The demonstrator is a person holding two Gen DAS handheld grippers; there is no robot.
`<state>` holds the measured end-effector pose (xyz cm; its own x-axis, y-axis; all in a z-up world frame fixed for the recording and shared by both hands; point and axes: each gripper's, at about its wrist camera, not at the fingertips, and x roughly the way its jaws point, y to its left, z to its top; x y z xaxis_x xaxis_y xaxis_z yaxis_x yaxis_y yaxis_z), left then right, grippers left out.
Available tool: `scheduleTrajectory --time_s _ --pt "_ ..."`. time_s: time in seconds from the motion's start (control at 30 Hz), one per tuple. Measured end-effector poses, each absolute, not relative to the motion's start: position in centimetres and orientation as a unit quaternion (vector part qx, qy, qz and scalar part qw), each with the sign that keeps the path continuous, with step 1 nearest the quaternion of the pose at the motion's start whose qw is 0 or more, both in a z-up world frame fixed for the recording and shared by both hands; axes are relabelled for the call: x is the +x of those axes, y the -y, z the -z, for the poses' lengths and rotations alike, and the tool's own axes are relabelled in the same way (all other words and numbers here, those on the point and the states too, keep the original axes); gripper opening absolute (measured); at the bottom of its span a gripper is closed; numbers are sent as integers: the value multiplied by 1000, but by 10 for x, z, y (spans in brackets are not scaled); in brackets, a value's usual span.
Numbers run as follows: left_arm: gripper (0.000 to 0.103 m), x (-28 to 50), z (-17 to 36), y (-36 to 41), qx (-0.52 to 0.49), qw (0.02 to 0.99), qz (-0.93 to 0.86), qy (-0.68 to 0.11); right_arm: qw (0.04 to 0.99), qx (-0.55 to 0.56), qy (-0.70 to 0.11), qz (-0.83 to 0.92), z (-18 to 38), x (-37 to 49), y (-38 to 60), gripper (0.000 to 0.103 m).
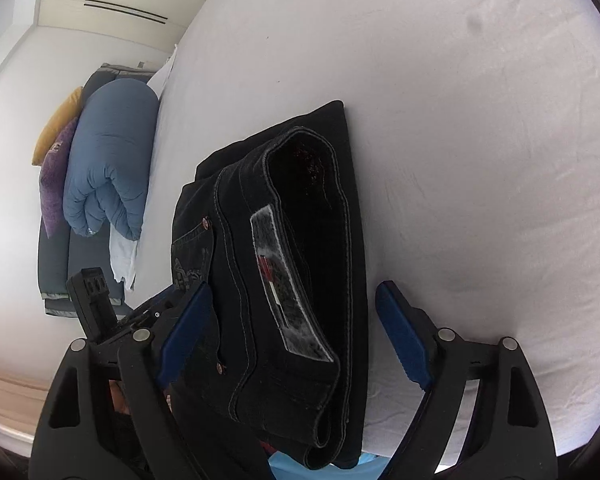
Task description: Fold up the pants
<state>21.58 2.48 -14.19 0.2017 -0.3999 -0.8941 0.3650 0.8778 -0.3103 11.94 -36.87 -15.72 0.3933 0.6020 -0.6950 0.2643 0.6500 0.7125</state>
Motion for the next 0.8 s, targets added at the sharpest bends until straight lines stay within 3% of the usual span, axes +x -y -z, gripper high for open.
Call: scheduleTrajectory --time_s 0.1,0.2,0.3,0.57,0.8 --pt "80 215 144 -14 -16 768 256 -588 731 384 -553 -111 160 130 362 64" --pt "61 215 144 -4 -21 759 269 -592 730 383 -556 -107 164 138 357 50" --pt "56 213 143 7 -2 758 272 -593 728 382 -560 -101 171 145 352 36" --pt "26 219 135 25 13 763 280 -583 760 327 -555 -92 156 144 335 20" --pt "20 214 109 25 10 776 280 -565 795 287 -524 -104 114 137 330 15"
